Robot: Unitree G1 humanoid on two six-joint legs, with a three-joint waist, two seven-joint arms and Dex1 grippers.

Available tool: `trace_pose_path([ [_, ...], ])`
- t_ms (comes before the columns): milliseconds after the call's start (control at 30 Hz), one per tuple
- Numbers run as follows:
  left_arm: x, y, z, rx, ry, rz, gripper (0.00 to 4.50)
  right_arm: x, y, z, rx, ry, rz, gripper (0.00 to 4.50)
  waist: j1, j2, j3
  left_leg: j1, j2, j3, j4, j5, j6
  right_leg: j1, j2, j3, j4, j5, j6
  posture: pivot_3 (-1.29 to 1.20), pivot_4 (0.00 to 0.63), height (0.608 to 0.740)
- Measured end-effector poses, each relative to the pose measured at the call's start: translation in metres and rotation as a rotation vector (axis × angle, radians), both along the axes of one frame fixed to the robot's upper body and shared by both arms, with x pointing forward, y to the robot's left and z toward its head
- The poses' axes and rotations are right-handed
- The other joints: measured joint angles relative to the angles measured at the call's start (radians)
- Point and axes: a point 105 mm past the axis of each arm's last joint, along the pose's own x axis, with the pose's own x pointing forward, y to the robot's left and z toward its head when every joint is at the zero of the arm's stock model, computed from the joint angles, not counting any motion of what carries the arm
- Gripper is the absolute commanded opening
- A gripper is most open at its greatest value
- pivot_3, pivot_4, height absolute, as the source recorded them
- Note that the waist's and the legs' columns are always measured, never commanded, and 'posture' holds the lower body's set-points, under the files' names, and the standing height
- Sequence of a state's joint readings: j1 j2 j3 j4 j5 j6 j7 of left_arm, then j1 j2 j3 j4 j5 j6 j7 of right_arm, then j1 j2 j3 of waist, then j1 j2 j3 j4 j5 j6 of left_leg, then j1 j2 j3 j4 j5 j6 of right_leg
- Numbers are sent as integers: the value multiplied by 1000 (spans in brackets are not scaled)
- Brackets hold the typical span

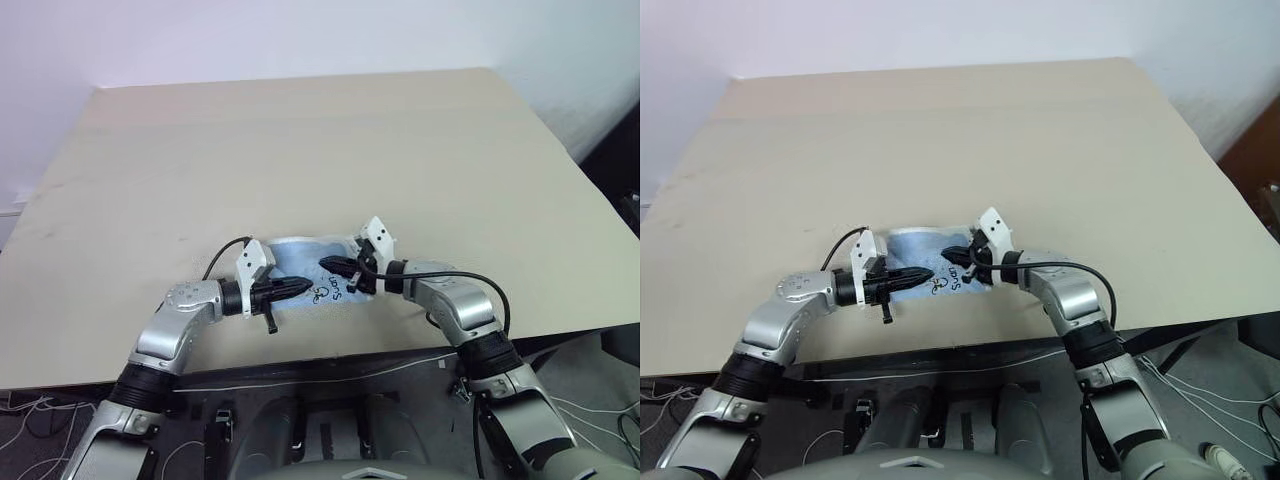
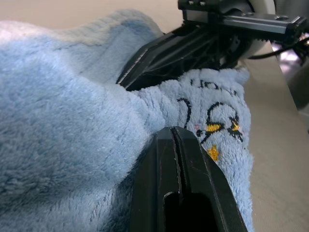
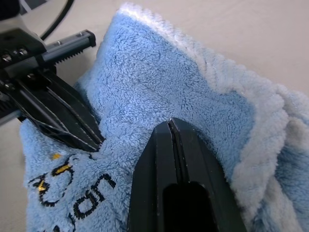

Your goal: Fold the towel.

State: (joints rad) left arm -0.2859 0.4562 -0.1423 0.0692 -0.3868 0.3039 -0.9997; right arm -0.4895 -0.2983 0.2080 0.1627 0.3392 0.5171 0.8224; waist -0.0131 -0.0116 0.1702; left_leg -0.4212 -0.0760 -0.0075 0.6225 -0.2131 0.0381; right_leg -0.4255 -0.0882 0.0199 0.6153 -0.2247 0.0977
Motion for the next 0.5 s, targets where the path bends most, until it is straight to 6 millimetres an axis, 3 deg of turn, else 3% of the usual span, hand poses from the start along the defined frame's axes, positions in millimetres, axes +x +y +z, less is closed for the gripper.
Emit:
trace_pose_path([
  [100,-4,2,2,-29,14,-8,0,-3,-1,6,70,50,23,1147,0,0,0,-1,0,0,0,0,0,-1,0,0,0,0,0,0,150,740],
  [200,-4,8,12,-69,26,4,607,1,-5,18,129,87,20,2146,-1,0,0,-2,0,0,0,0,0,-2,0,0,0,0,0,0,150,740],
  [400,5,36,45,-127,-23,95,2648,16,-34,58,148,66,-2,4266,0,0,0,-3,0,0,0,0,0,-3,0,-1,-1,0,0,0,150,740],
  [433,5,42,48,-128,-24,106,3009,17,-40,58,138,72,-6,4500,0,0,0,-4,0,0,0,0,0,-3,0,-1,-1,0,0,0,150,740],
  [500,3,52,50,-101,-28,110,3753,17,-48,56,129,108,-5,4500,-2,0,0,-5,0,0,0,0,0,-4,0,0,-1,0,0,0,150,740],
])
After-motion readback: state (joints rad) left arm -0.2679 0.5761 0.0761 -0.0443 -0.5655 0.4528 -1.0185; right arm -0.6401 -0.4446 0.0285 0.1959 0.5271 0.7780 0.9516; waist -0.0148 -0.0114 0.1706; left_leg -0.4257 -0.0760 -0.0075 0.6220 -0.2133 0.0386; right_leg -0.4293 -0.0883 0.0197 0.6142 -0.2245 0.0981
